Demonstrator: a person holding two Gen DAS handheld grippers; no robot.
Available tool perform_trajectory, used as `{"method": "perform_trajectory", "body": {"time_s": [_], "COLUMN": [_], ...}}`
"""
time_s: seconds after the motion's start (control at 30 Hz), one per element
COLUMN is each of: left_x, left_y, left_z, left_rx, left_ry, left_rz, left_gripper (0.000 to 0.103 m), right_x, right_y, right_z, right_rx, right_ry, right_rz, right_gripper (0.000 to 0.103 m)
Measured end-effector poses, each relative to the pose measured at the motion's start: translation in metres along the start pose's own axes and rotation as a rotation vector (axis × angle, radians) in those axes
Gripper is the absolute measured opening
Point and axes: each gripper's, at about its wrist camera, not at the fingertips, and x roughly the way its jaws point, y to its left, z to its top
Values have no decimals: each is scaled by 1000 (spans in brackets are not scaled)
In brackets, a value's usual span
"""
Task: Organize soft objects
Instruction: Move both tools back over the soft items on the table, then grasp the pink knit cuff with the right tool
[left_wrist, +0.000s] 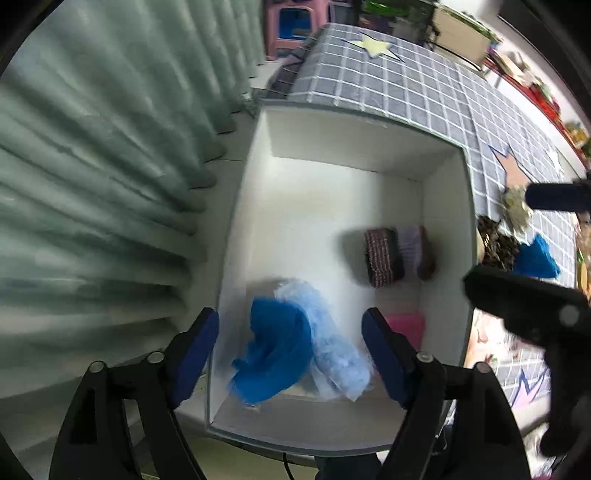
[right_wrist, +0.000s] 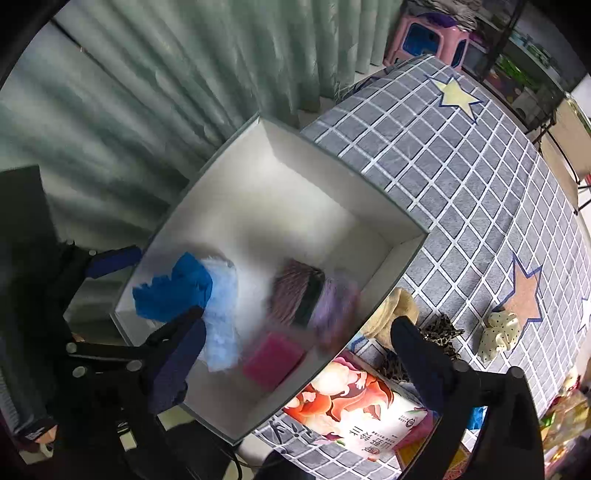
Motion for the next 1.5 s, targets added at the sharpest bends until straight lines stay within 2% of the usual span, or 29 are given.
{"method": "perform_trajectory", "body": {"time_s": [0.1,0.2,0.3,0.47,0.6,0.77,0.93,1.03,1.1,1.3,1.37,1.5], "left_x": [-4,-13,-27,-47,-46,-15,37,64,81,119,127,141], "left_y": [4,0,-20,-80,-138,-201,-251,-268,-279,-295,-300,-309], "left_z": [2,6,13,27,40,51,58,62,65,69,67,71], "left_rx": [-24,-14,50,214,337,491,654,715,752,777,793,798], "left_ry": [0,-7,-18,-18,12,78,162,198,209,283,289,276], "left_rz": [20,-23,-66,-142,-162,-121,-23,7,58,106,122,175], "left_gripper": [102,102,102,102,103,103,103,103,103,102,103,103], "right_x": [-5,-14,-30,-66,-97,-107,-79,-52,-32,39,56,87], "right_y": [-8,-20,-39,-80,-132,-209,-274,-298,-309,-325,-326,-322], "right_z": [2,0,-9,-34,-65,-108,-152,-169,-175,-179,-179,-175], "right_rx": [31,69,121,196,285,452,605,653,667,602,579,529], "right_ry": [-6,-8,-18,-43,-65,-38,35,81,106,225,253,294], "right_rz": [-7,-13,-11,-36,-80,-103,-47,15,65,80,87,156], "right_gripper": [101,101,101,101,101,101,101,101,101,101,101,101]}}
